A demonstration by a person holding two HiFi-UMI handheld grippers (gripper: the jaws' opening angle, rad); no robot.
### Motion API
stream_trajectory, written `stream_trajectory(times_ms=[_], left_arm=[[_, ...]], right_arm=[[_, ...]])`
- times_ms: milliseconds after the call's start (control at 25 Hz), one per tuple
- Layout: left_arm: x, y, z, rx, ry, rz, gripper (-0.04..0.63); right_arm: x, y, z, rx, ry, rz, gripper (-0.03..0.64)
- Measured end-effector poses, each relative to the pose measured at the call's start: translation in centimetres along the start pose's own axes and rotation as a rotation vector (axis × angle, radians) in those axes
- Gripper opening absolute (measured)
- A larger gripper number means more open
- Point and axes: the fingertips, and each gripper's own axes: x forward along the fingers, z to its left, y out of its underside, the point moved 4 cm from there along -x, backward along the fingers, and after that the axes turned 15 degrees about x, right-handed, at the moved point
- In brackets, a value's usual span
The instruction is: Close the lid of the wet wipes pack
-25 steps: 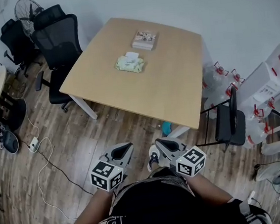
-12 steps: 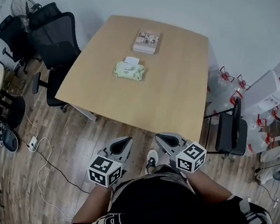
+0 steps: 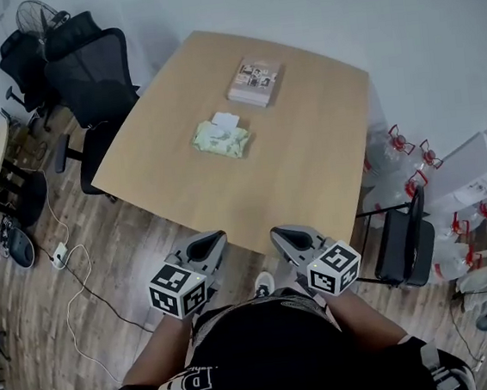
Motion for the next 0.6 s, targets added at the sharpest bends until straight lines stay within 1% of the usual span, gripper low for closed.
stream_trajectory(times_ms=[120, 280, 600], left_arm=[[1.7, -0.8, 0.6, 0.017, -0.010, 0.002, 0.018], [3.5, -1.5, 0.9, 0.019, -0.005, 0.001, 0.018], [4.8, -1.9, 2.2, 0.018, -0.021, 0.019, 0.018]], right_arm=[[0.4, -0.8, -1.8, 0.005, -0.002, 0.013, 0.005], [0.7, -1.6, -3.3, 0.006, -0.011, 0.025, 0.005], [1.6, -2.5, -5.2, 0.025, -0.015, 0.030, 0.005]])
